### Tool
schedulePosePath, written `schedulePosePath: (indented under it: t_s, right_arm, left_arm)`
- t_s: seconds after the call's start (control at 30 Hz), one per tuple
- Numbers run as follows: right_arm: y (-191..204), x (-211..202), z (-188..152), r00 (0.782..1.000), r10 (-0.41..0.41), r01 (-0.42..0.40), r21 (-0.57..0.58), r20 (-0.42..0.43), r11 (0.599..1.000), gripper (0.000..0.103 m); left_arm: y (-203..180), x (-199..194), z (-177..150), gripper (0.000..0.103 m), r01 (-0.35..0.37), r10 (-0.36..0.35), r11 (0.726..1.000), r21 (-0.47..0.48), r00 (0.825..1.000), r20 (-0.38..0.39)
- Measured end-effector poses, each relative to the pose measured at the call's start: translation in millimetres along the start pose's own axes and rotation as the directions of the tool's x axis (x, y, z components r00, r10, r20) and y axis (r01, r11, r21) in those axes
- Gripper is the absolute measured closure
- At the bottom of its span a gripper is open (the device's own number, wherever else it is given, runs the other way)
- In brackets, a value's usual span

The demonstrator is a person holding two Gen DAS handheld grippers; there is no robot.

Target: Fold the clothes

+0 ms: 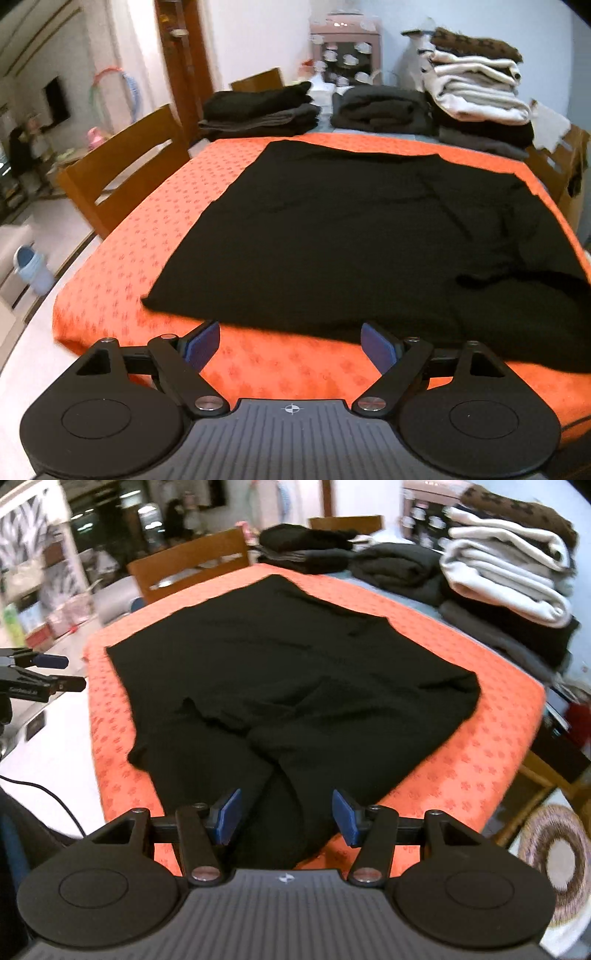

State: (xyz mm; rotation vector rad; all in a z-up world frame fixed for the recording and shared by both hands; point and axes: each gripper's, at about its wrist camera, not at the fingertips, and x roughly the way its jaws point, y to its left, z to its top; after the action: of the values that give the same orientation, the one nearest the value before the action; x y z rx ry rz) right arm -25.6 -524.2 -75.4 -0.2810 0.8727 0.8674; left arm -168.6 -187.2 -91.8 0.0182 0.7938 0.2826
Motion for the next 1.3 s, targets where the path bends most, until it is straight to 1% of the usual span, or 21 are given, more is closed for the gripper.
schedulePosePath:
  t_s: [0.1,0.2,0.33,0.43,0.5,0.6,0.73,0.77,0.83,0.9,0.93,0.97,1.0,1.03,1.07,1.13,1.2,1.3]
  right_arm:
    - [8,3,-3,0.998,-0.068,0.069,0.081,-0.01,0.994,0.043]
    - [22,5,-11,0.989,-0.146,0.148,0.181,-0.02,0.972,0.043]
    - [50,11,-23,0.969,-0.246,0.244,0.308,-0.036,0.919,0.043]
    - [72,18,-32,0.948,-0.312,0.308,0.389,-0.055,0.868,0.043]
    - [82,21,-37,0.938,-0.339,0.338,0.409,-0.072,0.848,0.043]
    - [98,27,-44,0.921,-0.377,0.381,0.439,-0.1,0.814,0.043]
    - [119,34,-54,0.895,-0.424,0.436,0.474,-0.138,0.765,0.043]
    - [123,36,-55,0.889,-0.433,0.447,0.478,-0.146,0.756,0.043]
    - [127,40,-55,0.883,-0.442,0.462,0.468,-0.159,0.753,0.043]
    - [128,44,-56,0.876,-0.448,0.477,0.455,-0.179,0.752,0.043]
    - [129,46,-57,0.873,-0.451,0.485,0.45,-0.188,0.75,0.046]
    - [128,47,-58,0.869,-0.455,0.492,0.448,-0.195,0.747,0.053]
    - [128,48,-59,0.864,-0.461,0.499,0.447,-0.2,0.742,0.057]
    - [127,47,-60,0.861,-0.469,0.505,0.451,-0.198,0.736,0.066]
    - [126,46,-61,0.86,-0.47,0.504,0.461,-0.196,0.73,0.08]
    - [126,43,-59,0.857,-0.479,0.509,0.464,-0.192,0.725,0.091]
    - [126,39,-54,0.851,-0.49,0.517,0.459,-0.187,0.723,0.094]
    - [127,34,-47,0.843,-0.507,0.528,0.451,-0.179,0.719,0.096]
  left_arm:
    - [19,22,8,0.018,0.059,-0.059,0.996,0.073,0.998,-0.01]
    - [34,46,17,0.018,0.134,-0.13,0.977,0.168,0.991,-0.037]
    - [59,67,25,0.018,0.233,-0.23,0.928,0.291,0.972,-0.044]
    - [75,81,26,0.019,0.292,-0.293,0.874,0.387,0.954,-0.059]
    - [86,87,25,0.019,0.325,-0.326,0.839,0.437,0.942,-0.075]
    - [98,96,22,0.023,0.362,-0.351,0.802,0.475,0.929,-0.116]
    - [107,105,18,0.027,0.396,-0.37,0.763,0.511,0.916,-0.157]
    - [108,107,17,0.028,0.399,-0.372,0.756,0.519,0.914,-0.161]
    - [110,108,17,0.028,0.41,-0.388,0.74,0.534,0.908,-0.159]
    - [112,108,16,0.034,0.426,-0.409,0.719,0.55,0.898,-0.161]
    - [112,108,17,0.043,0.439,-0.422,0.707,0.555,0.891,-0.167]
    - [112,109,17,0.056,0.457,-0.439,0.694,0.556,0.881,-0.177]
    - [110,108,17,0.064,0.477,-0.455,0.681,0.556,0.87,-0.189]
    - [108,108,17,0.081,0.496,-0.47,0.668,0.555,0.859,-0.201]
    - [106,108,17,0.094,0.512,-0.484,0.656,0.555,0.849,-0.212]
    - [102,105,20,0.096,0.494,-0.473,0.666,0.558,0.859,-0.196]
    - [104,102,27,0.097,0.491,-0.485,0.692,0.528,0.859,-0.164]
    - [109,97,36,0.097,0.479,-0.498,0.708,0.519,0.86,-0.114]
